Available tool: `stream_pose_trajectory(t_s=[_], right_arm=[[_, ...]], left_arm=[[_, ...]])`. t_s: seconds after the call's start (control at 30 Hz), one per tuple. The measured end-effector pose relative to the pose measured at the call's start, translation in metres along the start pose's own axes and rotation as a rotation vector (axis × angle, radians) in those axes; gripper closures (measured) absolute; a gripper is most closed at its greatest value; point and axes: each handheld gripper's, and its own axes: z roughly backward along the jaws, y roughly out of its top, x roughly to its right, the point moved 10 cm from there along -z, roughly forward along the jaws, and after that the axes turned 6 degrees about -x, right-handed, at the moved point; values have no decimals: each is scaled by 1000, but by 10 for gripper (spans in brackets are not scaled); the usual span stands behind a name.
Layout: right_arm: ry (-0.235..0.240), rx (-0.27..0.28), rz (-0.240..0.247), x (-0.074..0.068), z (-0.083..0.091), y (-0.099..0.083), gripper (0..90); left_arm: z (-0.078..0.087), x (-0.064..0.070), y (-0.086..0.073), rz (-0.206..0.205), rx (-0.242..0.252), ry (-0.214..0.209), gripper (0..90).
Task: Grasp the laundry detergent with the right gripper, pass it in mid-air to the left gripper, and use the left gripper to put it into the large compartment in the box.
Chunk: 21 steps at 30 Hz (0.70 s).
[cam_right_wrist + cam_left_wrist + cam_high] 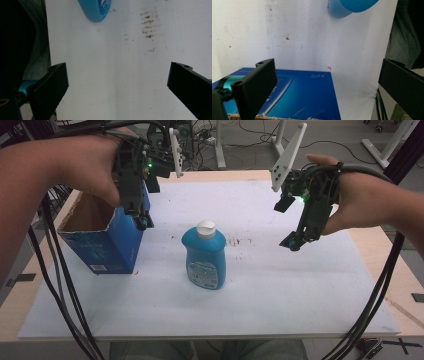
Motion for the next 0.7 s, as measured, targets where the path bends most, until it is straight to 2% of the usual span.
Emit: stream_pose_trajectory(t_s=[0.2, 0.37, 0.53, 0.7], right_arm=[[-2, 84, -39, -5, -13, -4, 26], [21, 134, -82, -10, -29, -6, 26], [46, 185, -98, -20, -45, -1, 26], [49, 250, -128, -29, -61, 6, 26]], left_arm=[[-1, 0, -2, -2, -8, 2, 18], [-1, -2, -3, 5, -3, 4, 18], [-3, -2, -2, 0, 1, 0, 18], [-5, -1, -2, -5, 4, -2, 17]])
